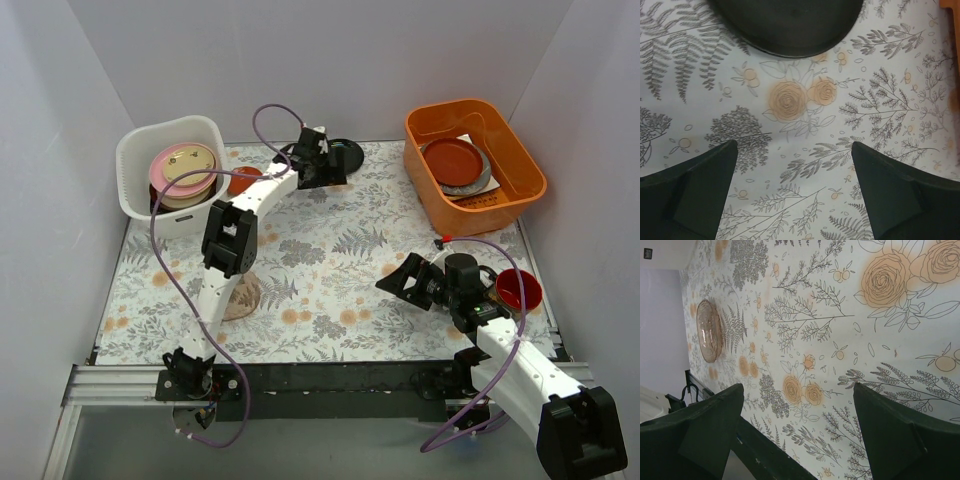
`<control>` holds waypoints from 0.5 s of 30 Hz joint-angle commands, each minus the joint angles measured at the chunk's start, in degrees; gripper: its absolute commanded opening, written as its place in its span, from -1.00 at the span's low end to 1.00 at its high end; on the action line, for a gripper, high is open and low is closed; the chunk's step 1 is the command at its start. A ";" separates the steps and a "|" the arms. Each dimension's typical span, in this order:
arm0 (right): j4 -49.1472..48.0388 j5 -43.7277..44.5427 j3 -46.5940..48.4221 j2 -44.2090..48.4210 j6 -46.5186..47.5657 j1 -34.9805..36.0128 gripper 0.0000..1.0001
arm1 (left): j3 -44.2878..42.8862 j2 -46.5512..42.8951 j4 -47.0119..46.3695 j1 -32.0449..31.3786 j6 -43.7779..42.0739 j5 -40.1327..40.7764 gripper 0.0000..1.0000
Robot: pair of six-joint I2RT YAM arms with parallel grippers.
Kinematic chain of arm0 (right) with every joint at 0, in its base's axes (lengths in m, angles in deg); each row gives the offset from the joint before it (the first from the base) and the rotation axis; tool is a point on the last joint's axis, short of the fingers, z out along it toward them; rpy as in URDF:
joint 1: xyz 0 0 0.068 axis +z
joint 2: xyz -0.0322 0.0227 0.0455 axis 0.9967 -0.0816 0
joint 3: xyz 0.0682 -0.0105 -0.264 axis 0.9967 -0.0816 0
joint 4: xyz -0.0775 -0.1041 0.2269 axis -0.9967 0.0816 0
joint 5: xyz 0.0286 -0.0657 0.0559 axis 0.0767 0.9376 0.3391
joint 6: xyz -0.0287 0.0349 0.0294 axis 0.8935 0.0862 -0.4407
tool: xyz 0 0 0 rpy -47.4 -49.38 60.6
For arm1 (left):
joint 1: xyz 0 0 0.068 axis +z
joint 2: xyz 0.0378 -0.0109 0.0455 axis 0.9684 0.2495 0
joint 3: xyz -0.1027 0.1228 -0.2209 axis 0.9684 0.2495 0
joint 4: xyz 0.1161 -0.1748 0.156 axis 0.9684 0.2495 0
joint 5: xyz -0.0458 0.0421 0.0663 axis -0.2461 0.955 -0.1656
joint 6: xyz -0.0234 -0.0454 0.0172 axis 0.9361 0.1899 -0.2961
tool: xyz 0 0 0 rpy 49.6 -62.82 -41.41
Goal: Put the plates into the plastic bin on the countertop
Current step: Pick up the plate from the corner of the board.
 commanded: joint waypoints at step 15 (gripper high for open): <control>-3.42 -1.53 -0.39 -0.89 1.26 -0.40 0.96 | 5.31 1.70 -14.03 7.59 27.45 -23.10 0.83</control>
